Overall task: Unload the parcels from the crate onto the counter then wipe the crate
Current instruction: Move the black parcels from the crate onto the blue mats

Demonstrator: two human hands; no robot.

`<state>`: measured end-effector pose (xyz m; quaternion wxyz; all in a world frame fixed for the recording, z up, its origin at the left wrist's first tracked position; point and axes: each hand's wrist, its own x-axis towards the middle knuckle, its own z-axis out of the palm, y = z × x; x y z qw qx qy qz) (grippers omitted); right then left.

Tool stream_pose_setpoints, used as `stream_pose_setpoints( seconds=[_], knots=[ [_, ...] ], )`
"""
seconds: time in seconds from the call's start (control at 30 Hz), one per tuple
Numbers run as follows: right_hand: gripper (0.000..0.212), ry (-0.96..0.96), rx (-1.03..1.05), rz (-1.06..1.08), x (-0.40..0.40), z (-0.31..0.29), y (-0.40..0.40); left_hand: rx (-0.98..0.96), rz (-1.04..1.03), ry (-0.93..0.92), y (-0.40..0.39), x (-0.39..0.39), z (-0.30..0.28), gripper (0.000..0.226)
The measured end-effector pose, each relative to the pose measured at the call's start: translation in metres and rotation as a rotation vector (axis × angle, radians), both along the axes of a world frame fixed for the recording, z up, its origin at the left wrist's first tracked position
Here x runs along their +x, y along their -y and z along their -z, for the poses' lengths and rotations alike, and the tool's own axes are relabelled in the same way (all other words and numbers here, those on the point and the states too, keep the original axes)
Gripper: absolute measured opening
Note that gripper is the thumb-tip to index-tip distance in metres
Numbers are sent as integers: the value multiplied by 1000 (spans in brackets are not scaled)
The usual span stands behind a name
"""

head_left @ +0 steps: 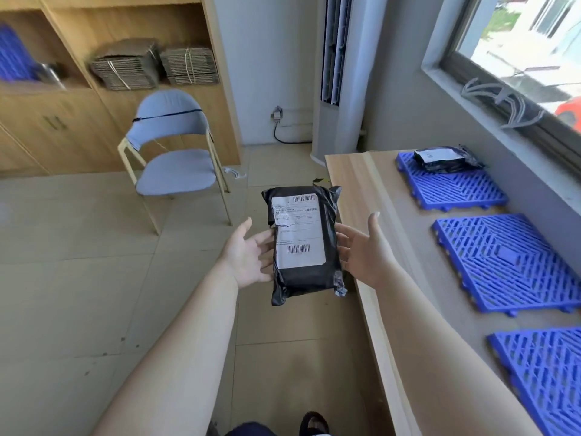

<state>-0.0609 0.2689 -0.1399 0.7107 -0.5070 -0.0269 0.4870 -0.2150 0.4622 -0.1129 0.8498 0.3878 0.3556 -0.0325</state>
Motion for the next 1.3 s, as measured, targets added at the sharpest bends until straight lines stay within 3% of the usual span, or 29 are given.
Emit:
stream_pose_setpoints(
  seconds=[0.3, 0.67, 1.0, 1.3],
  knots=[
    [97, -70, 22, 111, 103, 9, -75, 113, 55, -20, -80, 133, 21, 56],
    [96, 9, -34, 358, 244, -15, -140, 65, 502, 29, -191, 349, 3, 74],
    [93, -86, -10, 734, 304, 16, -60, 5, 788, -68, -115, 492, 38, 72],
    [85, -157, 73, 948, 363, 30, 11, 90, 975, -122, -36, 593, 38, 70]
  ],
)
